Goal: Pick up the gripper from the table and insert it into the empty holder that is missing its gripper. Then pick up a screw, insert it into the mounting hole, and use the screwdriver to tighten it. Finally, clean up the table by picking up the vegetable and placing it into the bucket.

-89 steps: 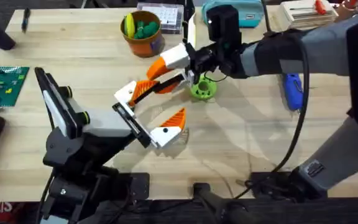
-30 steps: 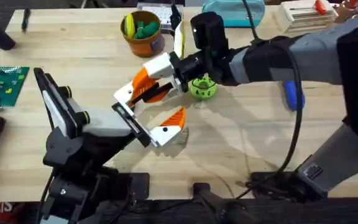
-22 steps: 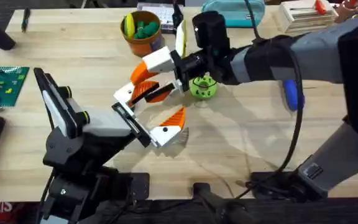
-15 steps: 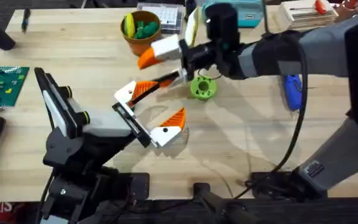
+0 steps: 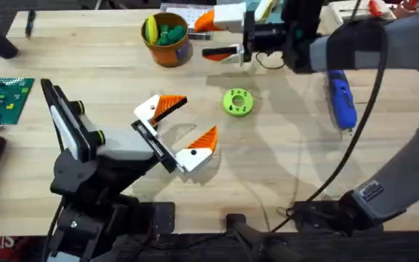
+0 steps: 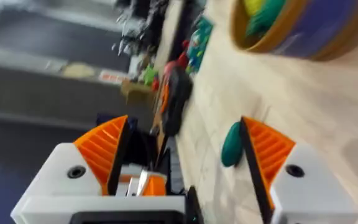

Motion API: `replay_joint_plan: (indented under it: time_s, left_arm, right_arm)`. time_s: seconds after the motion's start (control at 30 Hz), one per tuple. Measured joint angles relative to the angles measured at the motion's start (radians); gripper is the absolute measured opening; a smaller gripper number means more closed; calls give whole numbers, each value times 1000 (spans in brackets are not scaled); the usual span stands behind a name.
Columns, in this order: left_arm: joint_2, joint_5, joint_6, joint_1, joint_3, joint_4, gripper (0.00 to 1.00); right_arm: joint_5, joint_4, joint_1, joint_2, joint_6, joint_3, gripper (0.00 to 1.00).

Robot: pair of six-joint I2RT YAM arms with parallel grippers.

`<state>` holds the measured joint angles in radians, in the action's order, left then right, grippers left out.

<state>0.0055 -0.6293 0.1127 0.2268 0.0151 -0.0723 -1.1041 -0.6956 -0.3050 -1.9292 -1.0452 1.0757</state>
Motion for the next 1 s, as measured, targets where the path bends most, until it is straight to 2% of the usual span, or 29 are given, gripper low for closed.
replay_joint_plan:
  time_s: [0.07,0.2,0.37,0.47,0.67,0.87,1.0]
  left_arm:
    - [0,0,0,0,0,0,990]
    - [0,-3,0,0,0,0,990]
    - [0,-3,0,0,0,0,990]
    - [0,-3,0,0,0,0,990]
    - [0,-3,0,0,0,0,990]
    - [0,-3,0,0,0,0,990]
    - [0,-3,0,0,0,0,990]
  right_arm:
    - [36,98,12,7,36,29,993]
    - [128,446,11,47,193,123,994]
    - [269,936,-25,133,497,292,994]
    - [323,1147,-64,200,698,372,994]
    - [357,1451,-125,340,1013,413,995]
    - [339,1656,-124,354,1135,414,995]
    - [313,1703,-125,354,1183,414,995]
